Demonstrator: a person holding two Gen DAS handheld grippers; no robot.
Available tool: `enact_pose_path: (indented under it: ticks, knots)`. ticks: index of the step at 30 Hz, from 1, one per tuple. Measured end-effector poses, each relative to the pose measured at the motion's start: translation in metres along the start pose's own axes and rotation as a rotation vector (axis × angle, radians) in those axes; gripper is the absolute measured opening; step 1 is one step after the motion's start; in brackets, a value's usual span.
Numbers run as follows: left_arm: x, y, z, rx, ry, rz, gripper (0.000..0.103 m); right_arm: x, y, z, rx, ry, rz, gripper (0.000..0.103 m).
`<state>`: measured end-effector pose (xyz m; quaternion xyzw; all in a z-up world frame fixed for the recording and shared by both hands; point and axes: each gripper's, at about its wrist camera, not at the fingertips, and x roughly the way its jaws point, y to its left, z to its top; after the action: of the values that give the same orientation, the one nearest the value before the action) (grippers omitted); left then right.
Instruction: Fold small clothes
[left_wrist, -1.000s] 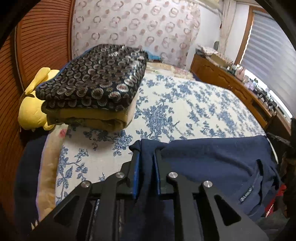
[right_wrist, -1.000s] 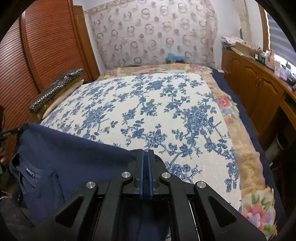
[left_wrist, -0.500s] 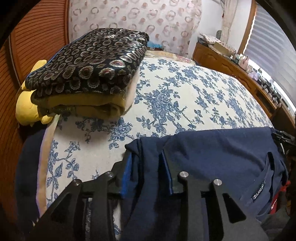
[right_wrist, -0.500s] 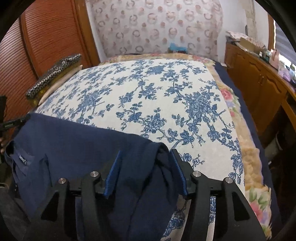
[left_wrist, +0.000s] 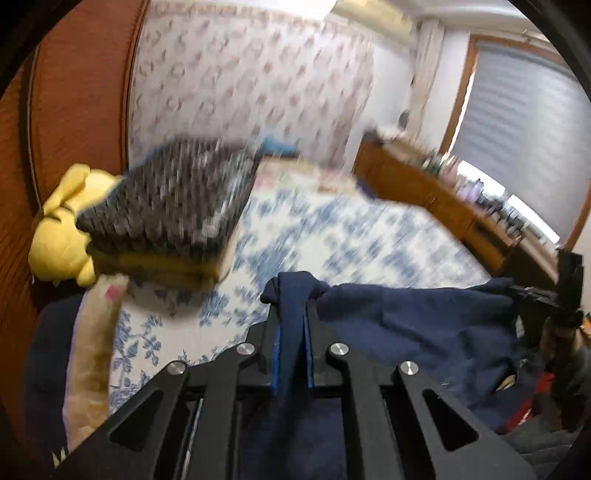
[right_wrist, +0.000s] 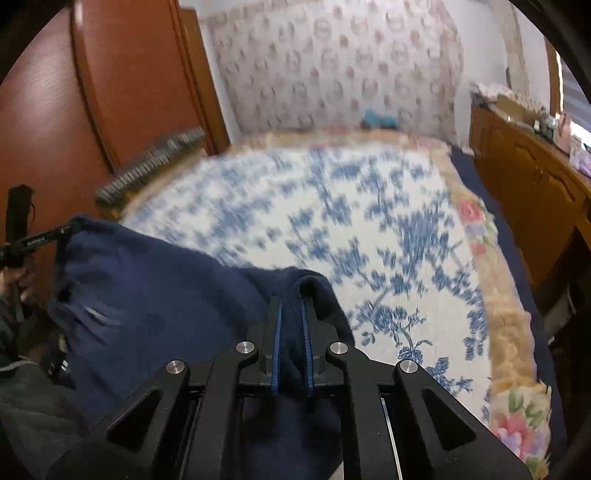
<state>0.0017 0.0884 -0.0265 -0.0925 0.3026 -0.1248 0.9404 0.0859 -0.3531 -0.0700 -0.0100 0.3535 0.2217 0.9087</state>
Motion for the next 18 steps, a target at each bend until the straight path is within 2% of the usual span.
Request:
enact_pose_path:
  ticks: [5, 11, 15, 18]
  knots:
    - [-0.074, -0.036, 0.040, 0.082, -0.145, -0.053, 0.007, -0.074, 0.030, 0.029, -0.030, -0.126, 0.004, 0.007]
    - [-0.152, -0.070, 0.085, 0.163, -0.324, -0.083, 0.007, -0.183, 0.059, 0.078, -0.103, -0.351, 0.007, 0.007]
    - [-0.173, -0.074, 0.120, 0.192, -0.399, -0.048, 0.007, -0.232, 0.066, 0.110, -0.164, -0.461, -0.048, 0.006]
    - [-0.160, -0.068, 0.152, 0.199, -0.405, -0.016, 0.007, -0.243, 0.063, 0.141, -0.196, -0.495, -0.095, 0.006]
